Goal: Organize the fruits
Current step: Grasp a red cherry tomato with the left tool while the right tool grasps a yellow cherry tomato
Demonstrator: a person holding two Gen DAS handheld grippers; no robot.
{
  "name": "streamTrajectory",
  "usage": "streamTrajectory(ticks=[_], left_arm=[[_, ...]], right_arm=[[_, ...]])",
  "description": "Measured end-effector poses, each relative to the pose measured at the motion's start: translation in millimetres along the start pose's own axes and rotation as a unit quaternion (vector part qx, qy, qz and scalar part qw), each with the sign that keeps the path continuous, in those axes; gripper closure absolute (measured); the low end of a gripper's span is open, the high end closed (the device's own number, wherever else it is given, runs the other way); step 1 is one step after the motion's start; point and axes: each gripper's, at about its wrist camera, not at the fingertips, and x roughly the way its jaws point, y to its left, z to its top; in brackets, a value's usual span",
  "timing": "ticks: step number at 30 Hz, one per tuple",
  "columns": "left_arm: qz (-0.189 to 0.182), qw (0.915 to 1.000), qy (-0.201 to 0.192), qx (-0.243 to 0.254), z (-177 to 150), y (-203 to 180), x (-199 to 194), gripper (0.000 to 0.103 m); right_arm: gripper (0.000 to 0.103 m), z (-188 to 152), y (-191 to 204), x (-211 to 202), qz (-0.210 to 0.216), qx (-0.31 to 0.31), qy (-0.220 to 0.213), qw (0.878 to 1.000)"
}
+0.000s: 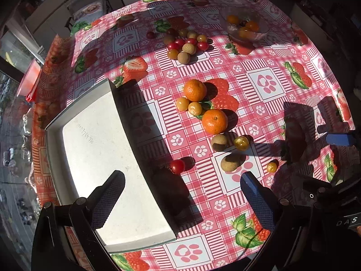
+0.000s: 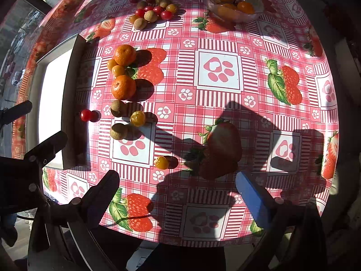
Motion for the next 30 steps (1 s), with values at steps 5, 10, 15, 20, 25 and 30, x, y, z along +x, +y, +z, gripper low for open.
streamTrajectory(ticks=[5,10,15,20,25,30], left_arm=[[0.002,0.9997,-0.008,0.024,10,-8,28,0.0],[0.007,0.9996,0.005,0.025,9,-5,55,0.005],[0.007,0.9994,0.028,0.019,2,3,74,0.012],[0.011,0.9989,0.031,0.032,-5,1,77,0.019],[-0.005,0.9988,0.047,0.015,-13,2,83,0.044],[-0.044,0.9978,0.049,-0.003,-21,10,82,0.076]], right_arm=[[0.0,-11,1,23,0.002,-0.005,0.001,1.0],[0.002,-13,5,40,0.004,-0.009,-0.004,1.0],[0.021,-12,16,54,-0.007,-0.031,-0.007,0.999],[0.036,-17,28,68,-0.013,-0.042,0.006,0.999],[0.057,-26,36,68,-0.046,-0.059,-0.007,0.997],[0.084,-31,21,61,-0.017,-0.04,-0.01,0.999]])
